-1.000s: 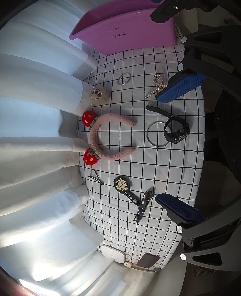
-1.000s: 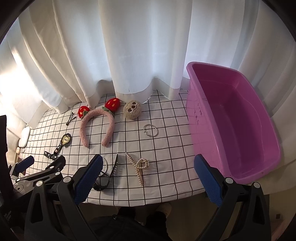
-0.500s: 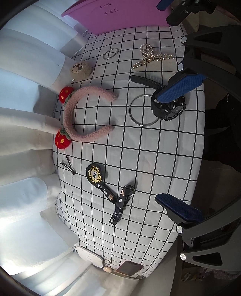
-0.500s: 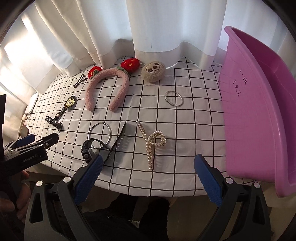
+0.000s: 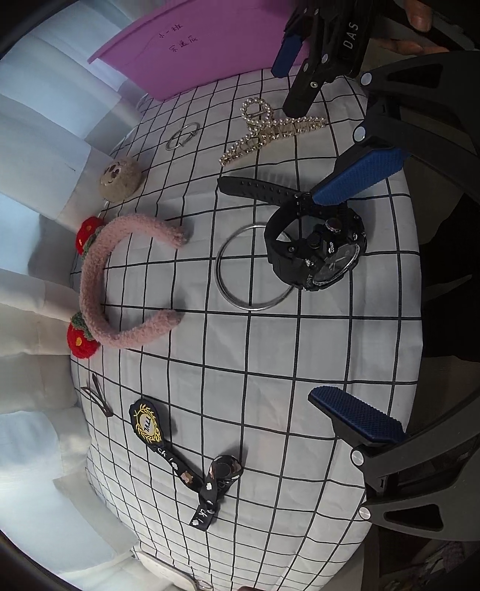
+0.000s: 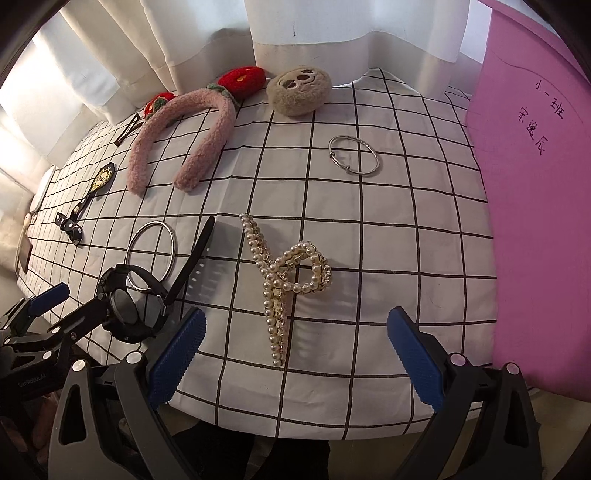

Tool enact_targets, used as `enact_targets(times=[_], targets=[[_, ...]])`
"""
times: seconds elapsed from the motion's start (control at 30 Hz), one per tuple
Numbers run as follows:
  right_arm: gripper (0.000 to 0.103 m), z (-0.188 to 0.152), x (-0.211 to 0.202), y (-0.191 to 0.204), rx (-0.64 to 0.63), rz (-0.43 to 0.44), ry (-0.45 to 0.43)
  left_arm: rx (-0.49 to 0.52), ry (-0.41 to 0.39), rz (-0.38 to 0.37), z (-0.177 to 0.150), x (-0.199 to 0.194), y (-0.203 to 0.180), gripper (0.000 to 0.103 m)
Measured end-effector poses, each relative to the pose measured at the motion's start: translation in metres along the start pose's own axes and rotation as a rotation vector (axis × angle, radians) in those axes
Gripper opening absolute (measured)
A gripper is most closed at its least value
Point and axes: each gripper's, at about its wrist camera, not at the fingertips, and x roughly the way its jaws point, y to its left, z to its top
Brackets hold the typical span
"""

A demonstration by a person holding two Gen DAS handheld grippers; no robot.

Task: Organize jewelry
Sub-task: 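Grasp the black watch with the left tool while the right tool grasps the pearl claw clip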

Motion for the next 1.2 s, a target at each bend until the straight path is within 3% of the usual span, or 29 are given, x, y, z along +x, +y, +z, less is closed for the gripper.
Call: enact_targets(times=[0.13, 0.53, 0.6, 0.8, 0.97, 1.07, 1.13, 1.2], targets=[[0.094, 0.0, 0.011, -0.005, -0.009, -0.015, -0.004, 0.006, 0.0, -0.046, -0.003, 0.007, -0.009, 0.097], [0.094, 0.005, 0.04, -0.005, -0.053, -0.067, -0.001, -0.025, 0.043, -0.083, -0.011, 0.045, -0.016, 0.097], [0.094, 0.005, 0.046, -0.004, -0.054, -0.085, 0.011, -0.008, 0.01, -0.083, -0.013, 0.044, -0.018, 0.097], [0.094, 0.001, 0.044, -0.002, -0.083, -0.091, -0.052, 0.173, -0.003, 0.077, -0.025, 0.052, -0.045, 0.098], [0.094, -0.004, 0.044, -0.002, -0.105, -0.08, -0.086, 0.13, -0.001, 0.039, -0.022, 0.05, -0.039, 0.097], [0.094, -0.006, 0.043, -0.001, -0.114, -0.077, -0.086, 0.089, -0.013, 0.033, -0.019, 0.047, -0.034, 0.09], [0.094, -0.005, 0.043, -0.001, -0.116, -0.074, -0.085, 0.089, -0.026, 0.036, -0.018, 0.044, -0.032, 0.071], [0.093, -0.004, 0.042, -0.002, -0.117, -0.065, -0.085, 0.092, -0.026, 0.036, -0.018, 0.043, -0.033, 0.068]])
